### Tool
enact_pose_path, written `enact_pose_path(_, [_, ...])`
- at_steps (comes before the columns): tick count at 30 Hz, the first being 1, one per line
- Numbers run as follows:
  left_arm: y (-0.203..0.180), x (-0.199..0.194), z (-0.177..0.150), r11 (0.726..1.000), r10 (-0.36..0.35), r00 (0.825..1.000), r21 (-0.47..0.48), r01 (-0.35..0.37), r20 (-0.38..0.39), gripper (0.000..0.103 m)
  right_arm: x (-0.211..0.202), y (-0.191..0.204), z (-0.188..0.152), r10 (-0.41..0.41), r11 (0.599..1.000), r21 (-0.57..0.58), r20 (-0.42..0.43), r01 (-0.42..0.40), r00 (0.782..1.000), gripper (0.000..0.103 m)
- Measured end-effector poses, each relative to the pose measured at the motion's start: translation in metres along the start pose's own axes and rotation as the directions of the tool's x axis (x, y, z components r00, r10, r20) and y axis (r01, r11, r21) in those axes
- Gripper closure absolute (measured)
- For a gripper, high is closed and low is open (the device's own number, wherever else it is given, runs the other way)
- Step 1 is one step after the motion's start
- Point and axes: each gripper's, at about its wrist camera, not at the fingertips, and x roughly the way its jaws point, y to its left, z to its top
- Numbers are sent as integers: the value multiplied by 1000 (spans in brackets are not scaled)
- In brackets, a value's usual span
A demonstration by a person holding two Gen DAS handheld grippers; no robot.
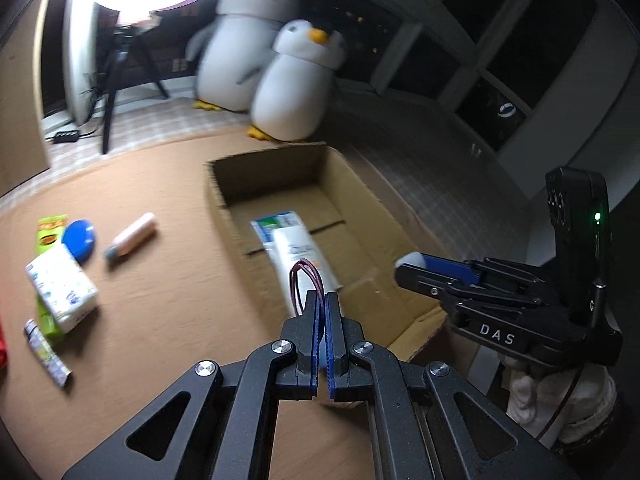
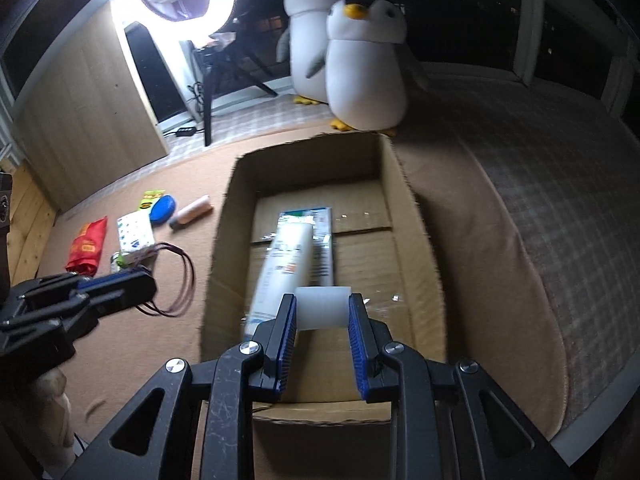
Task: Organize objects
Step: 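Carry the band and cube into the box and open both grippers, then move the left gripper to the red drawstring bag and close around it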
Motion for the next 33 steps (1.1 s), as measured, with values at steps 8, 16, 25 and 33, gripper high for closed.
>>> enact_pose_path(8, [-23,25,8,999,-4,1000,47,5,-28,95,4,-16,4,-4,1000,14,1,4,1000,75])
enact_pose_path(16, [-16,20,7,999,16,1000,37,-15,-10,48,2,-22,6,9,999,48,11,-9,1000,53])
enact_pose_path(25, [18,-1,-2,997,66,998,-30,-66,5,47,2,-8,4,35,998,48,1,-35,999,53])
enact_pose_path(33, [96,-52,-15,971,188,981,-158,-180,38,43,9,30,5,77,997,8,-18,-77,997,53])
